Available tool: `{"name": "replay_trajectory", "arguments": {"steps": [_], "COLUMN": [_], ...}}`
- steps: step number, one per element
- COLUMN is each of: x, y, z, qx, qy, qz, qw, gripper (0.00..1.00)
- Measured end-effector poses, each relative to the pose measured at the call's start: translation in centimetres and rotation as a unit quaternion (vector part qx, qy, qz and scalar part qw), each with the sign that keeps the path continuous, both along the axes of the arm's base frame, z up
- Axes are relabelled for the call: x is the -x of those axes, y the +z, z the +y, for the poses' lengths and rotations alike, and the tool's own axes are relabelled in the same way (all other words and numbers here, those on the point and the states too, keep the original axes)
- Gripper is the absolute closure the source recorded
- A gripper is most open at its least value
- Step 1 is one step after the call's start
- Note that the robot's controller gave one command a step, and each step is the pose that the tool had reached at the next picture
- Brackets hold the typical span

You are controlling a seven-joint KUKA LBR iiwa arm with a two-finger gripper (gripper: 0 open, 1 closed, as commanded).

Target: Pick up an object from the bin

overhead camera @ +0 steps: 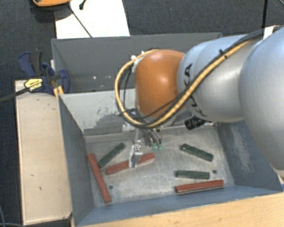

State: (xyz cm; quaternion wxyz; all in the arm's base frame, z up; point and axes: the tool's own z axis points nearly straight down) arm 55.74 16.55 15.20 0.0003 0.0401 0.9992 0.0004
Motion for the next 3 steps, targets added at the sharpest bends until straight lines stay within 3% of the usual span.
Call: {"name": "replay_trajectory", "arguments": {"steps": [1, 2, 3], "x": [1.8, 1.8, 2.8], "y": [-7.8, -7.8, 8.9], "z": [1.0, 1.0, -0.8], "qx": [-0.001, -0.001, -0.001], "qy": [0.032, 0.031, 0.022], "qz": [-0.0064, -0.0064, -0.0031], "qw": [0.9995, 0.9995, 0.9998], "gripper": [1.00, 1.00, 1.00]}}
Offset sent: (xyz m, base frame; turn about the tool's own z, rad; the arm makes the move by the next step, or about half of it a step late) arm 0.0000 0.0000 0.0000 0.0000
